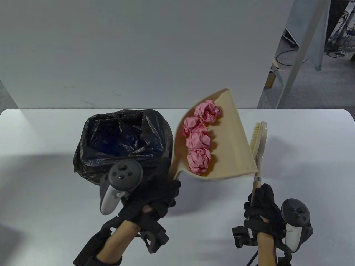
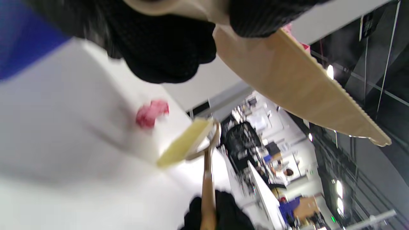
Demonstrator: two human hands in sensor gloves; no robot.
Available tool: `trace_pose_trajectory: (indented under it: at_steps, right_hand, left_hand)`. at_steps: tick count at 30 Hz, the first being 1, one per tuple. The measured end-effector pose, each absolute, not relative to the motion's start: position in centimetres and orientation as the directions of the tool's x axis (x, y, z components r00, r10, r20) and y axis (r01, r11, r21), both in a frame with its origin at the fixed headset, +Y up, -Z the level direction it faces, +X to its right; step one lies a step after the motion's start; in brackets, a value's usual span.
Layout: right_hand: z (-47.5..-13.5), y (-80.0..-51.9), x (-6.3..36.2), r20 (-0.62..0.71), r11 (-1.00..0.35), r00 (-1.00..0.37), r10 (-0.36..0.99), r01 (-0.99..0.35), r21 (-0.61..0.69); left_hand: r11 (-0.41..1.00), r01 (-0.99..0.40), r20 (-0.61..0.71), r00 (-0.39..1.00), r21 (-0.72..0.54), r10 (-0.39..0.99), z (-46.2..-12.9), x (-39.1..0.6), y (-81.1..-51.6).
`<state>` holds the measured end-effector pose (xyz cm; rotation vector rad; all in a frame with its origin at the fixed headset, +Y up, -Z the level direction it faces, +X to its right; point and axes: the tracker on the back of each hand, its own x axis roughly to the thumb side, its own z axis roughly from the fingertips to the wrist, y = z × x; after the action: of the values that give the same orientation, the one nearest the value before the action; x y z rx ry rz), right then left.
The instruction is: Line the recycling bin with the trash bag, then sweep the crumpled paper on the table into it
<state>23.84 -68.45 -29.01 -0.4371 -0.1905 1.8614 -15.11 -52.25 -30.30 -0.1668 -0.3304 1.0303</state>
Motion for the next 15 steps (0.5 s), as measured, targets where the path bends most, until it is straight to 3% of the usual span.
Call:
trace_pose_trajectory:
  at_steps: [8,15]
  right_hand:
    - [-29.0,-68.4,23.7,-0.198,-0.325,-0.272,0.942,-0.886,-0.329]
    - [-29.2,-68.4,23.3,-0.196,-0.343,-0.294,0.936,-0.888,-0.306]
  left_hand:
    - [0.688,-0.718,0.054,0.695,0.107,0.717,-30.6,-25.3,-50.5]
    - [0.743,-0.630,-0.103,0.743,0.224,0.661,-30.5,-31.1,-51.7]
